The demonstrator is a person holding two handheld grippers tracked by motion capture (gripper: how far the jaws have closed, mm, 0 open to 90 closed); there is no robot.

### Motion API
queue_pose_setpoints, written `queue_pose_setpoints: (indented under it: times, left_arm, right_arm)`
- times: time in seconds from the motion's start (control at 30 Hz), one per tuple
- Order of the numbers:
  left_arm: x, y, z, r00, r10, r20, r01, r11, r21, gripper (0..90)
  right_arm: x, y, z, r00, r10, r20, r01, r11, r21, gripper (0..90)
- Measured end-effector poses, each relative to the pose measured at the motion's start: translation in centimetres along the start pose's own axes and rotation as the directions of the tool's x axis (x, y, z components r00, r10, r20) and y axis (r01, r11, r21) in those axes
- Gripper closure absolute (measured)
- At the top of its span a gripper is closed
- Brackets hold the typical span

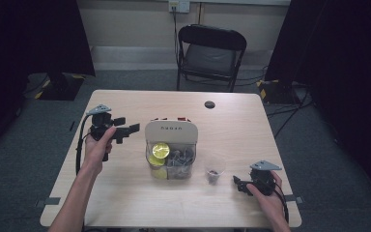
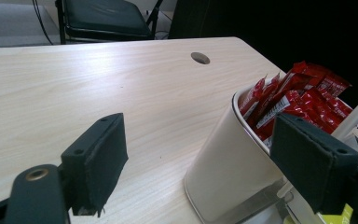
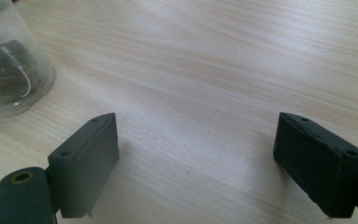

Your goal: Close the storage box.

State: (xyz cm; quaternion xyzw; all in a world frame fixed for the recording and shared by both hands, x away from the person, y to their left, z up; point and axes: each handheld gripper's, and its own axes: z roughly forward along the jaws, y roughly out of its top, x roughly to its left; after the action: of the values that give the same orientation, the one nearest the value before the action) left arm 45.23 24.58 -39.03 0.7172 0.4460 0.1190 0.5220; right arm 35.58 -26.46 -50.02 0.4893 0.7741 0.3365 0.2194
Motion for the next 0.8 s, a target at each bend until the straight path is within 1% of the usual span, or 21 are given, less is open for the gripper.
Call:
queue_pose_setpoints:
  times: [0.13, 0.17, 0.27, 0.37, 0.43, 0.6, 0.8]
  left_arm:
    - [-0.1, -0.1, 0.6, 1.0000, -0.002, 0.003, 0.001, 1.0000, 0.006, 18.5]
    - [-0.2, -0.1, 0.7, 1.0000, -0.007, 0.003, 0.007, 1.0000, 0.003, 18.5]
    - [-0.4, -0.1, 1.0, 0.9999, 0.000, 0.015, 0.000, 1.0000, 0.002, 18.4]
    - [-0.6, -0.1, 1.2, 0.9996, -0.006, 0.027, 0.006, 1.0000, 0.003, 18.4]
    - [-0.7, -0.1, 1.4, 0.9995, -0.001, 0.033, 0.001, 1.0000, 0.007, 18.4]
    - [-0.9, -0.1, 1.4, 0.9981, -0.006, 0.062, 0.006, 1.0000, 0.005, 18.4]
    - [-1.3, 0.2, 1.2, 0.9985, 0.002, 0.054, -0.002, 1.0000, -0.007, 20.7]
  right_arm:
    - [0.0, 0.0, 0.0, 1.0000, 0.001, 0.000, -0.001, 1.000, 0.000, 13.5]
    - [0.0, 0.0, 0.0, 1.0000, 0.000, 0.000, 0.000, 1.000, 0.000, 13.5]
    - [0.0, 0.0, 0.0, 1.0000, 0.000, 0.000, 0.000, 1.000, 0.000, 13.5]
    - [0.0, 0.0, 0.0, 1.0000, 0.000, 0.000, 0.000, 1.000, 0.000, 13.5]
    - [0.0, 0.0, 0.0, 1.0000, 0.000, 0.000, 0.000, 1.000, 0.000, 13.5]
    - [0.0, 0.0, 0.0, 1.0000, 0.000, 0.000, 0.000, 1.000, 0.000, 13.5]
    - [0.0, 0.0, 0.0, 1.0000, 0.000, 0.000, 0.000, 1.000, 0.000, 13.6]
